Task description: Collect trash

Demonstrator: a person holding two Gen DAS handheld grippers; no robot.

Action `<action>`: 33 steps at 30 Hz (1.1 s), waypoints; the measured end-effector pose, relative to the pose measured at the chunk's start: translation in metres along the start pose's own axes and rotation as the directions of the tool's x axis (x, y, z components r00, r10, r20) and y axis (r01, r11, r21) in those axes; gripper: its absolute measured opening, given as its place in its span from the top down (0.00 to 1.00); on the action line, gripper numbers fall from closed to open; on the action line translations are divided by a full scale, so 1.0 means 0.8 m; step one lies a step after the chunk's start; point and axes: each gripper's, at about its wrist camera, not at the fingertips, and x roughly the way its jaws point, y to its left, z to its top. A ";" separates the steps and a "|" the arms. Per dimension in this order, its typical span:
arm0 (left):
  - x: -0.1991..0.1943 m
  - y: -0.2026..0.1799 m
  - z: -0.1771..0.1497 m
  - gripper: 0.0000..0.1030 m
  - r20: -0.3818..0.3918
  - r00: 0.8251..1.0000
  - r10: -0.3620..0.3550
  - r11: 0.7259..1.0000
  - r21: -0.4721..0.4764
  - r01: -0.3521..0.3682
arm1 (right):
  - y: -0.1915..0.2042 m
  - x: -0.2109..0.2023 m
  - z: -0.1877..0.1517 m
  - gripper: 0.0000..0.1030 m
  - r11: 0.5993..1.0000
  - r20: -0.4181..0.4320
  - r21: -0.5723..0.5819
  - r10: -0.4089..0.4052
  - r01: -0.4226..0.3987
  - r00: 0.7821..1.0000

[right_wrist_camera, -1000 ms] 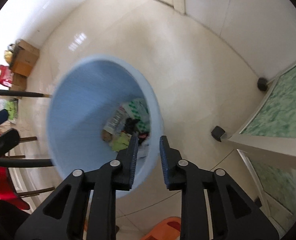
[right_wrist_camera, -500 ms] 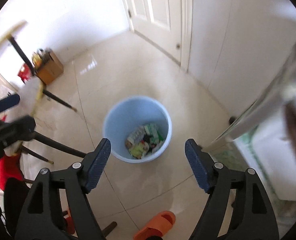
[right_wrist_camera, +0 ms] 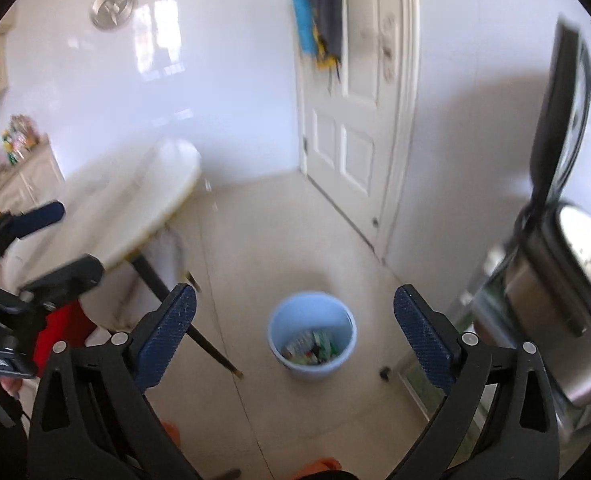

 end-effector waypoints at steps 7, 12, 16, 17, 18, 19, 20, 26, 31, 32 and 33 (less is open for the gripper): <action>-0.151 0.001 -0.028 0.01 0.142 0.989 0.050 0.999 -0.018 -0.048 | 0.061 -0.096 0.033 0.03 1.000 0.171 -0.020 0.015 -0.012 0.985; -0.231 0.005 -0.057 0.01 0.228 0.965 0.133 0.991 -0.054 -0.124 | 0.099 -0.155 0.036 0.00 0.999 0.272 -0.037 0.026 -0.016 0.962; -0.287 0.001 -0.080 0.01 0.272 0.938 0.216 0.976 -0.074 -0.204 | 0.128 -0.192 0.035 0.00 0.998 0.341 -0.057 0.030 -0.012 0.940; -0.307 -0.001 -0.088 0.00 0.292 0.928 0.232 0.973 -0.082 -0.218 | 0.137 -0.202 0.034 0.00 0.998 0.363 -0.063 0.027 -0.005 0.931; -0.318 -0.002 -0.091 0.01 0.307 0.921 0.240 0.971 -0.090 -0.223 | 0.142 -0.208 0.032 0.00 0.998 0.373 -0.069 0.028 -0.002 0.927; -0.333 -0.002 -0.098 0.01 0.324 0.913 0.249 0.968 -0.104 -0.228 | 0.150 -0.216 0.029 0.00 0.997 0.388 -0.073 0.030 -0.001 0.921; -0.348 -0.003 -0.105 0.01 0.342 0.904 0.257 0.966 -0.117 -0.231 | 0.158 -0.222 0.027 0.00 0.997 0.407 -0.078 0.030 0.002 0.913; -0.362 -0.025 -0.153 0.00 0.381 0.870 0.314 0.949 -0.143 -0.280 | 0.192 -0.235 0.012 0.00 0.995 0.441 -0.092 0.080 -0.044 0.894; -0.375 -0.044 -0.183 0.00 0.385 0.864 0.325 0.946 -0.143 -0.292 | 0.204 -0.232 0.003 0.00 0.994 0.453 -0.089 0.095 -0.062 0.886; -0.381 -0.048 -0.189 0.01 0.385 0.864 0.324 0.946 -0.140 -0.292 | 0.207 -0.232 0.002 0.00 0.994 0.453 -0.087 0.094 -0.061 0.886; -0.370 -0.047 -0.186 0.00 0.386 0.864 0.324 0.946 -0.139 -0.292 | 0.205 -0.229 0.001 0.00 0.994 0.456 -0.086 0.096 -0.064 0.885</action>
